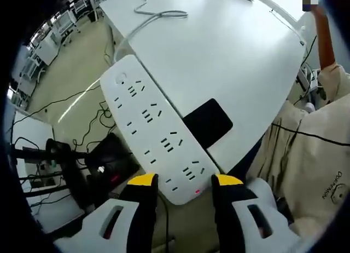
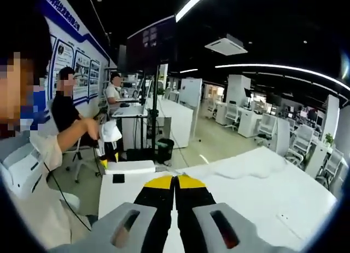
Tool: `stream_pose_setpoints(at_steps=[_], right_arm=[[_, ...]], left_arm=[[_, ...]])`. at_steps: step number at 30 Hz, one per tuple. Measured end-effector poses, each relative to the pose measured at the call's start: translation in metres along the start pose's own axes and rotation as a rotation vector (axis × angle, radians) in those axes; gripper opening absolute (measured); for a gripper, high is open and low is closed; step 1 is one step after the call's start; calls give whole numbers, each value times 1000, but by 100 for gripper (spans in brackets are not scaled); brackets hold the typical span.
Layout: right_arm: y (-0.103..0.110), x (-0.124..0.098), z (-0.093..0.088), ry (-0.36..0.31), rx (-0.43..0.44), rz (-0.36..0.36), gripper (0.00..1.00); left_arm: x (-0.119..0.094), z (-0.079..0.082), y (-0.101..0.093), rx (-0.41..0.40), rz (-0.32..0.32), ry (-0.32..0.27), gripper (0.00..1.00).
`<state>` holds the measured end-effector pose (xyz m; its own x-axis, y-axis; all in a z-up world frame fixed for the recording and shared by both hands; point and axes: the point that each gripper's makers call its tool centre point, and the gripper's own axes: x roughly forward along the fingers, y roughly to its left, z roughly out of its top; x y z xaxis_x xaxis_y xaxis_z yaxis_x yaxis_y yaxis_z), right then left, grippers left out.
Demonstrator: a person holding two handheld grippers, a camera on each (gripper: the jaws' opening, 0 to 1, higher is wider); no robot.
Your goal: Pick up the power strip scattered on the table, fix it on the side mounting bracket of the table, and press the switch
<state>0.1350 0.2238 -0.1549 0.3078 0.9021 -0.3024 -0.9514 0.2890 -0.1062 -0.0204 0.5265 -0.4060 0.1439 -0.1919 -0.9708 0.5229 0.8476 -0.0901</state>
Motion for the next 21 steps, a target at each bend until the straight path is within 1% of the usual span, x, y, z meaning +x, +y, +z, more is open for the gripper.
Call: stream_pose_setpoints(at_steps=[6,12,21], right_arm=[[4,16,7,9,-17,22,0],[10,41,14,30,-29,61,0],[16,73,28,46,-43,100,0]], left_arm=[[0,0,0,2,-1,-15,44],[0,0,0,4,1,-3,44],[0,0,-1,6,3,-4,44]])
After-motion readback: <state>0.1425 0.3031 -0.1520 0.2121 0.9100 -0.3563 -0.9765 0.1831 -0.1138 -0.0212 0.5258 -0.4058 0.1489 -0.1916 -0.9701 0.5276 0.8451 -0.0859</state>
